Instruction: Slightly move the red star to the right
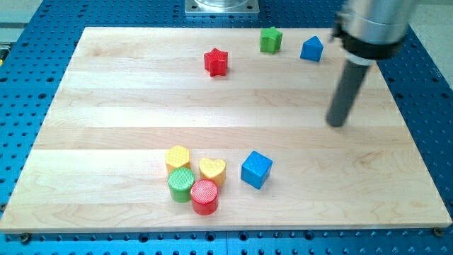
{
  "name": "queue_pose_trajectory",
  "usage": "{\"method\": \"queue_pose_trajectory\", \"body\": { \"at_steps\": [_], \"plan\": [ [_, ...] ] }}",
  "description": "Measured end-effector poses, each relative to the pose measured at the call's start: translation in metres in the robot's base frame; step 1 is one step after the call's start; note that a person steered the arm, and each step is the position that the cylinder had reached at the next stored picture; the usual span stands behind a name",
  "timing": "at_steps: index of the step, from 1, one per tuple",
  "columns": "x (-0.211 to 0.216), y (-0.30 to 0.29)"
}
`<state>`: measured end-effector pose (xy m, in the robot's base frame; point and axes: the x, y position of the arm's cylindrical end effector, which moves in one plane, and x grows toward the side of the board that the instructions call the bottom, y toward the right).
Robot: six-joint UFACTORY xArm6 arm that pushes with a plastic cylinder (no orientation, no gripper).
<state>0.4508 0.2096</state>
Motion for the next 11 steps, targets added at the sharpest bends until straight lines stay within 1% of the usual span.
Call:
{"method": "queue_pose_trajectory", "body": {
  "at_steps": [1,3,4,5,6,7,8,9,10,11],
  "plan": [
    [0.0,0.023],
    [0.0,0.04],
    [0.002,0.023],
    [0.006,-0.014],
    [-0.005,-0.112],
    [-0.042,-0.2],
    [-0.067,-0.244],
    [-0.08,-0.268],
    [-0.109,-0.269],
    [-0.12,-0.249]
  ]
}}
